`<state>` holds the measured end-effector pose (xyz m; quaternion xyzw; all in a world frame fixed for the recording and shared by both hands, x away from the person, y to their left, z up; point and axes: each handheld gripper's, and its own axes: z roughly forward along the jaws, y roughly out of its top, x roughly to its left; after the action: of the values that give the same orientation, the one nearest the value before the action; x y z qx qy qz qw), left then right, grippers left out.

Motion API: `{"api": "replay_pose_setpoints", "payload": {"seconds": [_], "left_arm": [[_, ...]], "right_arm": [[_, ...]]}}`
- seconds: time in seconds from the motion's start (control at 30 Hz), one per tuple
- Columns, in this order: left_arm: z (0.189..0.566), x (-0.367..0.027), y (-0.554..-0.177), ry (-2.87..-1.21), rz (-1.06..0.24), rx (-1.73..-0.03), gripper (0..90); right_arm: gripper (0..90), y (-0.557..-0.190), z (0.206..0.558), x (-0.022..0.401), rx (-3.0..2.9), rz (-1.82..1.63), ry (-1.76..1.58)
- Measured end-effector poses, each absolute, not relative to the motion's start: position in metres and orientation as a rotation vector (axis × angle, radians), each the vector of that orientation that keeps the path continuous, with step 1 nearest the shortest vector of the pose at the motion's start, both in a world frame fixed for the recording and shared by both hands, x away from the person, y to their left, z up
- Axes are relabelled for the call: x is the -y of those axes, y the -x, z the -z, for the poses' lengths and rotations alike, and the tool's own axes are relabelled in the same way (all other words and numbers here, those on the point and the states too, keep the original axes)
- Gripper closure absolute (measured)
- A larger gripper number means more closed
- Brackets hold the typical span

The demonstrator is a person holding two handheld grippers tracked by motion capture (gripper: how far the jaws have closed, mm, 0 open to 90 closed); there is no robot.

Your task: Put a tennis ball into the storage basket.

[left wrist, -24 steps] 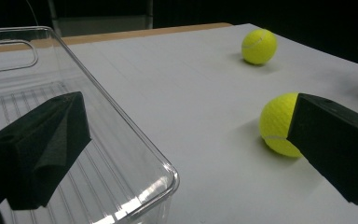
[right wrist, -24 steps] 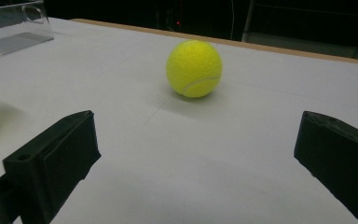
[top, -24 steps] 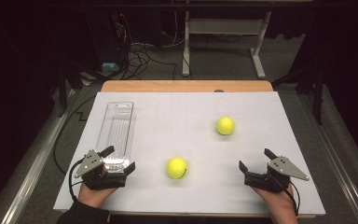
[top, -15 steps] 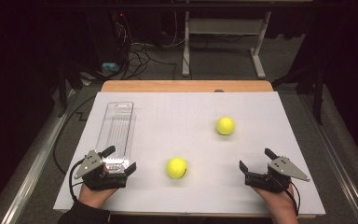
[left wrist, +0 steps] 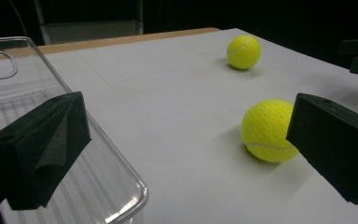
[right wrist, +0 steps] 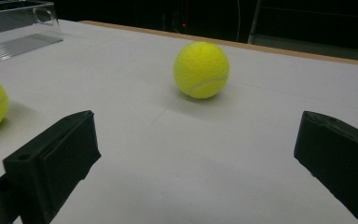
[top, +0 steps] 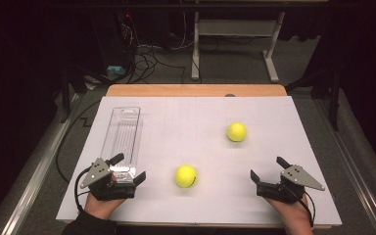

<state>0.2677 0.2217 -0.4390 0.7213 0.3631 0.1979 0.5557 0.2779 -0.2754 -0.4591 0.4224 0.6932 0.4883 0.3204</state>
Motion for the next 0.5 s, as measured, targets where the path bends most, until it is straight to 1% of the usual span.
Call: {"api": "replay_pose_setpoints", "payload": {"seconds": [0.5], "left_arm": [[0.437,-0.190,-0.264,-1.815,-0.401,-0.789,0.5]], "right_arm": [[0.0,-0.277,0.462,0.277,-1.843,-1.275,-1.095]]}}
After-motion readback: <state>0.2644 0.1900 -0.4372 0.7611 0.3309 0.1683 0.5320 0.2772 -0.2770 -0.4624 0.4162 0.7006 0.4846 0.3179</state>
